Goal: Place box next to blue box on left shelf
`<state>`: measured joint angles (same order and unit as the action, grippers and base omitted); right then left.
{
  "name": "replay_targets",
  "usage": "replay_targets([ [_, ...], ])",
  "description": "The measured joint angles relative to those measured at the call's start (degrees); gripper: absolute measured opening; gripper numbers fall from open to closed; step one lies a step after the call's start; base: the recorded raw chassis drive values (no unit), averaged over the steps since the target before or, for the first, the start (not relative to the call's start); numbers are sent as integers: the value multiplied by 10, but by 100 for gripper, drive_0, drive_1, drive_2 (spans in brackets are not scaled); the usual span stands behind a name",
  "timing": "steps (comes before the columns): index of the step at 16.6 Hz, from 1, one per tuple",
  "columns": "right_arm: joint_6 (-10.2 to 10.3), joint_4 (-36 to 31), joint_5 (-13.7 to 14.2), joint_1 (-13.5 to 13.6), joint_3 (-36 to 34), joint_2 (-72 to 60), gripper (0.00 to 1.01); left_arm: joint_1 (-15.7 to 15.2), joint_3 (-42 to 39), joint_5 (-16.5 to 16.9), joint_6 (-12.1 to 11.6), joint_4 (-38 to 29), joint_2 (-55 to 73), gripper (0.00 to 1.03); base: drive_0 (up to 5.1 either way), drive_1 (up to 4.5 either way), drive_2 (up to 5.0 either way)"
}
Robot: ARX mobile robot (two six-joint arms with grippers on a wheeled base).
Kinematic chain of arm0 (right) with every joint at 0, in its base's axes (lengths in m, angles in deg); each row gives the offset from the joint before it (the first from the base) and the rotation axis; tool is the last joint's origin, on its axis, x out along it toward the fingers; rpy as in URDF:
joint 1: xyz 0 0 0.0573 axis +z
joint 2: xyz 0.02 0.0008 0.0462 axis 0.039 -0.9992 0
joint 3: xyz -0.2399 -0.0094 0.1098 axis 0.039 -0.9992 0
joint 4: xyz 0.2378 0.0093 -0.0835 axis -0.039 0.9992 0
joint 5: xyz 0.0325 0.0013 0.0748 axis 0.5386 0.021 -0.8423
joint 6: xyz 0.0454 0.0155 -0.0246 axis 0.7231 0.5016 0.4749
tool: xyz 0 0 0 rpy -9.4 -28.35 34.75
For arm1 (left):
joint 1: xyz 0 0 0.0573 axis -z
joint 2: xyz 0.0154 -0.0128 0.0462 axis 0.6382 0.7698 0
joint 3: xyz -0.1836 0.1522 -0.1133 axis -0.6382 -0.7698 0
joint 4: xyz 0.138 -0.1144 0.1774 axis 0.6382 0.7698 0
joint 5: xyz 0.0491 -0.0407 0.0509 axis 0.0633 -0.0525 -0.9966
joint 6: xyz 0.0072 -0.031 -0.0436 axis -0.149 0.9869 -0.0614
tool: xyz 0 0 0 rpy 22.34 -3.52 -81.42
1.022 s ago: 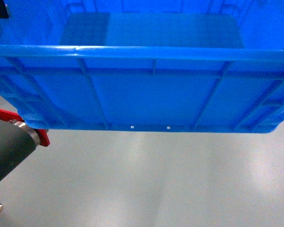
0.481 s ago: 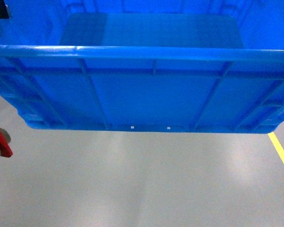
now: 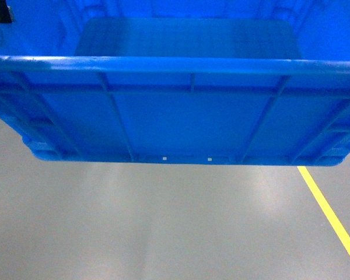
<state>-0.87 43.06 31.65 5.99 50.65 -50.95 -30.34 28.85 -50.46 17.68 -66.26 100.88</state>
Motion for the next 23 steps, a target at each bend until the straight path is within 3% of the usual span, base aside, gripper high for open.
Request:
replay_targets([
  [23,-1,-1,-2,0,0,-1,9,0,0,0,0,-2,0,10,0,412,-413],
])
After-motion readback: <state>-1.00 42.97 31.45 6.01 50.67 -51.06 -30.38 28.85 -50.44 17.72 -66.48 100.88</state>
